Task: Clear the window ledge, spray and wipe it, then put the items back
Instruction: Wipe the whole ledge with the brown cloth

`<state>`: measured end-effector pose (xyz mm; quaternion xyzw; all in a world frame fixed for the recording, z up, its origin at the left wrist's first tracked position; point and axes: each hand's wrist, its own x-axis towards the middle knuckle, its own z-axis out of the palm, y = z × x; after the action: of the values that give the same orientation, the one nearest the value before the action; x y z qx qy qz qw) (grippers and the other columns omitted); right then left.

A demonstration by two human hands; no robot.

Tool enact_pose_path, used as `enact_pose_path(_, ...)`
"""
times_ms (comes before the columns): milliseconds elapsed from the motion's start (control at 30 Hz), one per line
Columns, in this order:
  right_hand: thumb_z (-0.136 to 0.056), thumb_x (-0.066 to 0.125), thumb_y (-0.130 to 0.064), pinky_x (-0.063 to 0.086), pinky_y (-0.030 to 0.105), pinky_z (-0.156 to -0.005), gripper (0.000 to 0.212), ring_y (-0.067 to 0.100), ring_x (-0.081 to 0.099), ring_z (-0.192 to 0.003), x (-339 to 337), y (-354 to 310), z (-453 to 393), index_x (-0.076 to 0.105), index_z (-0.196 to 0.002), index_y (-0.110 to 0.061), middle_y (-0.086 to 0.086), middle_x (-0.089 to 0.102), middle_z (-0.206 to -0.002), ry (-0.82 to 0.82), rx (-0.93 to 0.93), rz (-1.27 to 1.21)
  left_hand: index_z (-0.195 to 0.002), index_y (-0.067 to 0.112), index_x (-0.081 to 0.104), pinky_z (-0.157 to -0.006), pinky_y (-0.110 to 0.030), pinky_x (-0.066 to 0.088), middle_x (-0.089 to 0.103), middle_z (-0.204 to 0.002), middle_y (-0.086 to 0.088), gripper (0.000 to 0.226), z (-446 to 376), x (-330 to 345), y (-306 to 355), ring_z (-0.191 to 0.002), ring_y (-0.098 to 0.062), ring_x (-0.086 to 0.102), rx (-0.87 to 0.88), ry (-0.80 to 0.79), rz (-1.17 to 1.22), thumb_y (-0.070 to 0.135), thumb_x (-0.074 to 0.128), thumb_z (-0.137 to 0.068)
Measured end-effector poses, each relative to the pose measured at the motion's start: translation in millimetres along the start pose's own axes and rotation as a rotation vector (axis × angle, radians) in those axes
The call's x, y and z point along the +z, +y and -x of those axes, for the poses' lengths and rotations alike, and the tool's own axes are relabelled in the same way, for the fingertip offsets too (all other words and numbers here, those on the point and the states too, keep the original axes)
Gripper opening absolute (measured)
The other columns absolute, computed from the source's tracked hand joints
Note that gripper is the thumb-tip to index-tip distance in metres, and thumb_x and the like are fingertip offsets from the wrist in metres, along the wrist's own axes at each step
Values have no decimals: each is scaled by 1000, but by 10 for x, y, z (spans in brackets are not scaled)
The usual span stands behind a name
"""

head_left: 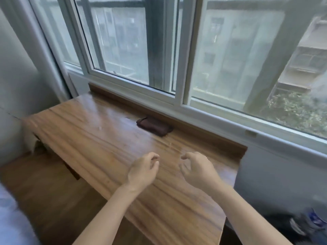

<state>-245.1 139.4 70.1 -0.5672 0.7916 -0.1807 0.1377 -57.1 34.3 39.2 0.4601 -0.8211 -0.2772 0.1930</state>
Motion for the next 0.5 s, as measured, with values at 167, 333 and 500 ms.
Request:
enact_pose_path(167,-101,57,-38,47,33,-96,38,24,60,-120,386,-739,-296,65,-134,-21,3,62,-131,1,-9,24,-133,18,63,-97,-30,51,70,-127,2,31,-52,-565,-575,-120,-13,64,21,-24,12,24,55,-104)
enact_pose_path(333,-102,56,-39,46,29,-95,38,22,59,-122,579,-1251,-561,64,-133,-19,3,64,-131,-5,-26,21,-137,21,60,-98,-28,52,66,-134,3,32,-110,-973,-941,-122,-13,61,53,-33,19,25,53,-106)
enact_pose_path(500,-101,57,-40,47,32,-100,39,21,58,-126,698,-1580,-855,64,-133,-19,2,64,-134,-7,-34,52,-139,20,59,-100,-30,50,64,-137,3,34,-268,-1233,-1161,-125,-15,60,63,-21,6,24,53,-106)
